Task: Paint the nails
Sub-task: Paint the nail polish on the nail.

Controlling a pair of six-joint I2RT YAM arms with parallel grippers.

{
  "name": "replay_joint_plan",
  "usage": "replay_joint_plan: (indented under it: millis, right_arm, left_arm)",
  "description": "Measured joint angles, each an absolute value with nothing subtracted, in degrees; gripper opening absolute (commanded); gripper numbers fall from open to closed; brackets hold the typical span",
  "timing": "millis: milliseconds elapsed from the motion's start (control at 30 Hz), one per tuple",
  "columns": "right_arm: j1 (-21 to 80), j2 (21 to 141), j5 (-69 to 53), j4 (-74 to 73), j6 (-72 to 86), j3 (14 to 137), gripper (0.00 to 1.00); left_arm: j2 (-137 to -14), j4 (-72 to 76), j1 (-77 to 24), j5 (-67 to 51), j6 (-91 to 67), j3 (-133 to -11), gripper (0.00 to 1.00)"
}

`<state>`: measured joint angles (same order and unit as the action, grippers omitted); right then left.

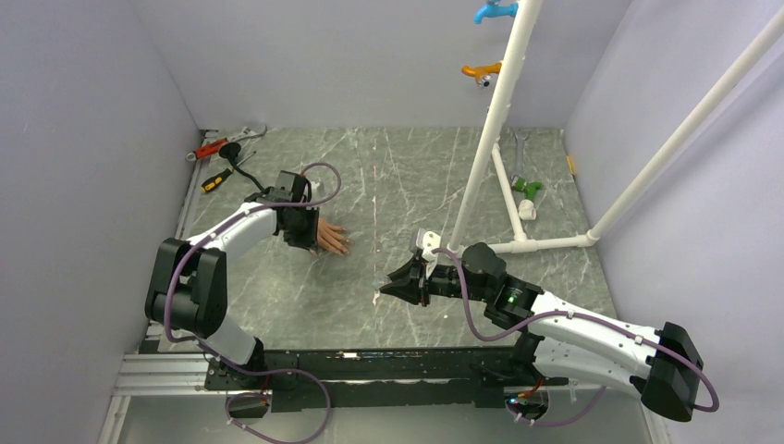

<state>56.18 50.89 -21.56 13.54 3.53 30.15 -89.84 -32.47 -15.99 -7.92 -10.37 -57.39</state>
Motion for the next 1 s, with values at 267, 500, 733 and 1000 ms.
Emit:
replay_joint_plan:
  millis: [267,500,733,1000]
  right_arm:
    - [56.2,50.9,-21.6,13.5,3.5,30.2,0.00]
    - [56.2,50.9,-21.6,13.5,3.5,30.2,0.00]
    - [56.2,50.9,-21.6,13.5,3.5,30.2,0.00]
    - [56.2,50.9,-21.6,13.5,3.5,30.2,0.00]
  left_arm:
    - [-90.0,-32.6,-15.6,-7.6,-10.3,-58.2,0.00]
    - [-90.9,-33.3,-15.2,-6.5,-10.3,-58.6,0.00]
    - [-91.6,-34.4,-14.9,-5.7,-10.3,-58.9,0.00]
    - [-92.0,-34.4,-14.9,-6.8,-10.3,-58.9,0.00]
